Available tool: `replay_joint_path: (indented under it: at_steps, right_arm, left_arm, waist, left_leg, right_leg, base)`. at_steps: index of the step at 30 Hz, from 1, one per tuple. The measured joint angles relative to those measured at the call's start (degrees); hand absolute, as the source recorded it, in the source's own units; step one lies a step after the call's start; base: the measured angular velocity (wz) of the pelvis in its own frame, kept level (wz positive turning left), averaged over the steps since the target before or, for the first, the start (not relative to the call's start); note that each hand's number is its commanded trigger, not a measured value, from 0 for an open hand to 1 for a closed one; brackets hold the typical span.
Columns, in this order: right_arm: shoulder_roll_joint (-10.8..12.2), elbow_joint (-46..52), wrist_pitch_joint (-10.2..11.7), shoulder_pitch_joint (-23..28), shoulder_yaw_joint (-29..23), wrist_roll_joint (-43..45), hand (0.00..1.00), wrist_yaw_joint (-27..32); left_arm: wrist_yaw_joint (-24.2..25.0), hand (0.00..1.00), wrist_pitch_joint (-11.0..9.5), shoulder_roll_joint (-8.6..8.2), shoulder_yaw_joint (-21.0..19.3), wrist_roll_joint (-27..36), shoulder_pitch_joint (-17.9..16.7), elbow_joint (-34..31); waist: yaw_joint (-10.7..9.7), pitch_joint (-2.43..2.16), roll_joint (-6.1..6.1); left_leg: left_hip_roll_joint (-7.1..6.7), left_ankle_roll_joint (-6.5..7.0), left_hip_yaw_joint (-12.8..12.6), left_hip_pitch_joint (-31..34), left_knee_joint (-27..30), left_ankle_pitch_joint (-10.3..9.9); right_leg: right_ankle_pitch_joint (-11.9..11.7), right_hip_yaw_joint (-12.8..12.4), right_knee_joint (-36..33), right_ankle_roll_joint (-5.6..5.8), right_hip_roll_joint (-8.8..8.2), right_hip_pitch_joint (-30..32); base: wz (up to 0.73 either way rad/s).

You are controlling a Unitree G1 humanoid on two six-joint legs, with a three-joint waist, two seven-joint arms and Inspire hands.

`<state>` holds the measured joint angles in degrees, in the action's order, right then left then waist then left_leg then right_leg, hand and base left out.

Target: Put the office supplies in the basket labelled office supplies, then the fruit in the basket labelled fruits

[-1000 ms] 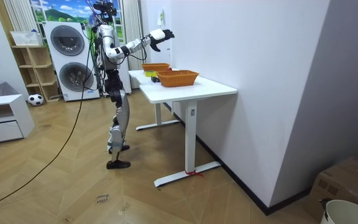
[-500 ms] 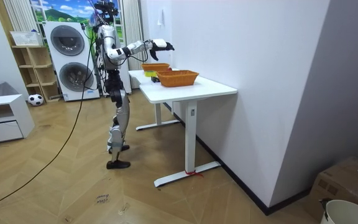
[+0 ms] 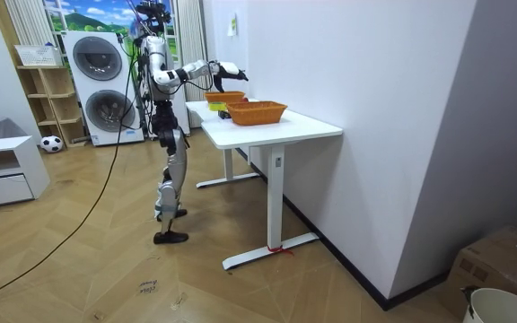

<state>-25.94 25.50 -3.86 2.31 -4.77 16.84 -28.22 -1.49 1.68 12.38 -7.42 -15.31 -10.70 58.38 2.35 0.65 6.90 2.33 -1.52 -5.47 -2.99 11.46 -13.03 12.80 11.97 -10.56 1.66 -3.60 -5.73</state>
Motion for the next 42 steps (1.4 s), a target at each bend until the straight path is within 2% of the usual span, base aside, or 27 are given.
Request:
replay_joint_path:
  at_steps: [4,12,14,19,21,34,40,42]
  right_arm:
    - [0.2,0.4,0.0,0.0,1.5,2.1,0.00,-2.4]
    - [0.3,2.8,0.3,0.0,1.7,5.0,0.00,-3.9]
    - [1.1,3.7,0.3,0.0,1.8,5.3,0.00,-3.9]
    - [1.5,7.2,0.5,-0.1,1.8,5.2,0.00,-3.8]
    - [1.5,8.1,1.3,-0.1,1.8,5.2,0.00,-3.6]
    - [1.5,9.2,1.5,-0.7,2.2,5.2,0.00,-3.5]
    - [1.5,7.7,1.4,-0.6,6.8,6.0,0.00,-4.0]
    - [1.5,6.8,1.3,-0.6,7.8,6.0,0.00,-4.6]
  left_arm:
    - [1.0,0.00,-0.3,0.12,1.0,0.0,0.0,0.0]
    - [1.1,0.00,-1.0,0.11,1.9,0.0,0.8,0.1]
    - [1.0,0.00,-1.6,0.10,1.9,0.0,1.3,0.8]
    - [1.0,0.00,-1.9,0.10,1.9,0.0,1.5,2.2]
    - [1.0,0.00,-1.9,0.10,1.9,0.0,1.5,2.9]
    - [1.6,0.00,-1.9,0.46,1.9,-0.1,1.2,3.5]
    - [2.1,0.00,-1.9,0.49,1.9,-0.7,1.3,3.2]
    - [2.0,0.00,-1.9,0.53,1.9,-0.6,1.1,2.8]
  waist:
    - [0.3,-0.03,-0.08]
    - [2.4,-0.06,-0.05]
    - [2.6,-0.05,-0.07]
    - [2.7,0.12,-0.34]
    - [2.6,0.12,-0.45]
    - [2.6,0.00,-0.63]
    - [2.9,0.04,-0.40]
    - [2.9,-0.09,-0.06]
  left_leg:
    - [0.01,0.00,0.0,0.0,0.0,0.0]
    - [0.01,0.00,0.1,0.2,0.2,0.0]
    - [0.01,0.00,0.3,0.2,0.3,0.0]
    - [0.01,0.00,0.2,0.2,0.3,0.0]
    - [0.01,0.00,0.2,0.2,0.3,0.0]
    - [0.00,0.00,1.0,-0.1,0.3,0.0]
    - [0.01,0.00,0.9,-0.1,0.3,0.0]
    - [0.01,0.00,0.9,0.0,0.3,0.0]
  right_leg:
    - [0.0,-0.4,0.0,0.00,0.04,0.1]
    - [-0.1,-0.6,0.0,-0.06,0.10,0.0]
    - [-0.2,-0.7,0.0,-0.06,0.12,-0.1]
    - [-0.2,-0.6,0.0,-0.05,0.12,-0.1]
    - [-0.2,-0.7,0.0,-0.05,0.12,-0.1]
    - [-0.3,-0.4,0.1,-0.05,0.19,-0.8]
    - [-0.3,-0.5,0.1,-0.05,0.19,-0.6]
    - [-0.3,-0.4,0.0,-0.05,0.17,-0.4]
  base:
    - [-0.04]
    - [0.02]
    - [0.05]
    - [0.00]
    - [0.00]
    - [0.01]
    - [0.00]
    - [0.00]
